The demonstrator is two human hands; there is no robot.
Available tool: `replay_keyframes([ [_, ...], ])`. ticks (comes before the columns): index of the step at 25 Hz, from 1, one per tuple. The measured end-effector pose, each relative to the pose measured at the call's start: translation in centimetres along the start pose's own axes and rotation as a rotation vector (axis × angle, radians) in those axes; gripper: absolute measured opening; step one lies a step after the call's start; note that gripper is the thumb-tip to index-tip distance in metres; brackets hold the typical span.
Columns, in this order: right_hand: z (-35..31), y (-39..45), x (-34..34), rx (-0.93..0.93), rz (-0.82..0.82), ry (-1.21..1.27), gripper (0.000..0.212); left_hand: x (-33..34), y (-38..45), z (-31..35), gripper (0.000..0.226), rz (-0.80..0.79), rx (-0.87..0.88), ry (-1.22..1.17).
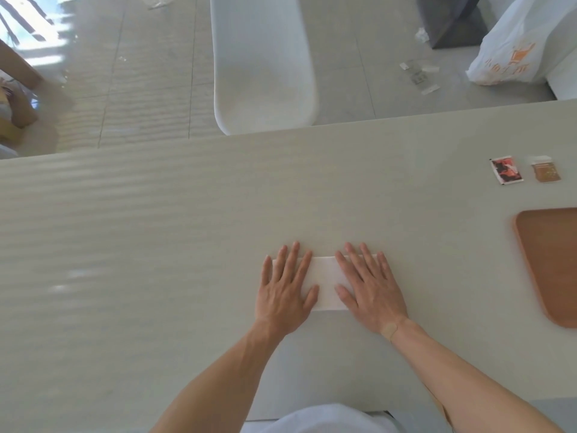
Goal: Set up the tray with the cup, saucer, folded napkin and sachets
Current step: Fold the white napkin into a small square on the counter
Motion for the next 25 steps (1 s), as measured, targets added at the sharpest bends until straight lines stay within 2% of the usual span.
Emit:
replay_keyframes([
  [3,1.1,-0.6,0.5,0.018,0.001,0.026,0.066,0.0,-0.5,-1.0,0.071,0.025,0.009,-0.012],
  [12,1.5,-0.9,0.3,0.033,-0.021,0.116,0.071,-1.2,-0.1,-0.8,0.077,-0.069,-0.023,-0.015],
  [15,5.8,-2.9,0.8,0.261,-0.035,0.222,0.073,-3.5,0.1,-2.1,0.08,-0.033,-0.09,-0.022],
  [17,9.2,-5.3,1.4,0.407,-0.063,0.213,0.076,-4.3,0.6,-3.2,0.08,-0.074,-0.156,-0.036],
  [21,12.8,-9.2,3.1,0.454,-0.168,0.078,0.082,-4.2,1.4,-4.7,0.069,-0.167,-0.349,-0.18],
  [25,13.0,-10.1,3.5,0.465,-0.164,0.043,0.084,-3.8,0.9,-5.8,0.041,-0.264,-0.512,-0.313],
])
Point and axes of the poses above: each hand's wrist, its own y-axis towards the middle knuckle, its own x-axis out of the palm, z = x × y, the point moved 9 cm from there along y, towards the middle knuckle, and after that the axes turned 12 degrees about -y, right-handed, at the moved point
